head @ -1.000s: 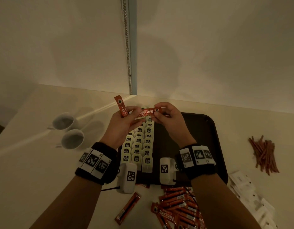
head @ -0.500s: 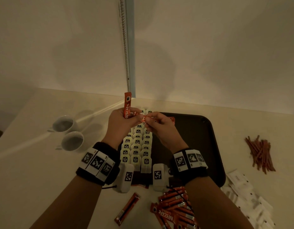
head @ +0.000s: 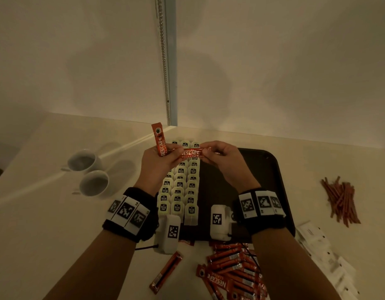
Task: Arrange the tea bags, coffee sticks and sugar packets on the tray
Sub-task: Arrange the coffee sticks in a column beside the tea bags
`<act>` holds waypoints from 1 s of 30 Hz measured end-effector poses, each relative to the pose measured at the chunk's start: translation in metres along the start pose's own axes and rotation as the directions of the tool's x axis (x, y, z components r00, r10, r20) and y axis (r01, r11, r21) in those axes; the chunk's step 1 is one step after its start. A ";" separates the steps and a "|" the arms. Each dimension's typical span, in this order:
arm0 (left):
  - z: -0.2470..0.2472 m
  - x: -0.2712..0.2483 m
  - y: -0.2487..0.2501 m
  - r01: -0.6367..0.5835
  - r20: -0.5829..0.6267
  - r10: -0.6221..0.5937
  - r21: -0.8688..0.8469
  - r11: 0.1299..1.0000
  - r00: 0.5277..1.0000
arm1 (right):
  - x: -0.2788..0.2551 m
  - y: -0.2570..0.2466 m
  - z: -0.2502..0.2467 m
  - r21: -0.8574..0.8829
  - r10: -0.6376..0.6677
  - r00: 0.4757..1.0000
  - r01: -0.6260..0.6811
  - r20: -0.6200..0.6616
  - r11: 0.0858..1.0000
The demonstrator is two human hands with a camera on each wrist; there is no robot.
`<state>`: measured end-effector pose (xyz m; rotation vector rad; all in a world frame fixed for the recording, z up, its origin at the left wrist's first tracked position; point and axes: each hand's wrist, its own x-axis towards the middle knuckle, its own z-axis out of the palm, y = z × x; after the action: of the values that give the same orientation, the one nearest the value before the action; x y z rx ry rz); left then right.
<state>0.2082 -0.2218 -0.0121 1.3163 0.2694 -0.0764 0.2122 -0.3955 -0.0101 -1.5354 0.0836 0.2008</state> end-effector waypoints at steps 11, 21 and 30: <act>-0.019 0.007 -0.004 0.190 -0.017 -0.190 0.171 0.967 0.982 | 0.039 0.037 -0.070 -0.171 0.054 0.955 -0.108 -0.293 0.979; -0.026 0.013 -0.010 0.278 -0.053 -0.273 0.176 0.944 0.960 | 0.058 0.100 -0.090 -0.509 0.184 0.945 -0.303 -0.272 0.806; -0.027 0.013 -0.014 0.288 -0.017 -0.288 0.149 0.946 0.957 | 0.073 0.108 -0.079 -0.512 0.122 0.912 -0.327 -0.393 0.795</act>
<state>0.2134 -0.1979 -0.0343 1.4185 0.4586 -0.3536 0.2693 -0.4659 -0.1320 -2.1555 0.5330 0.1542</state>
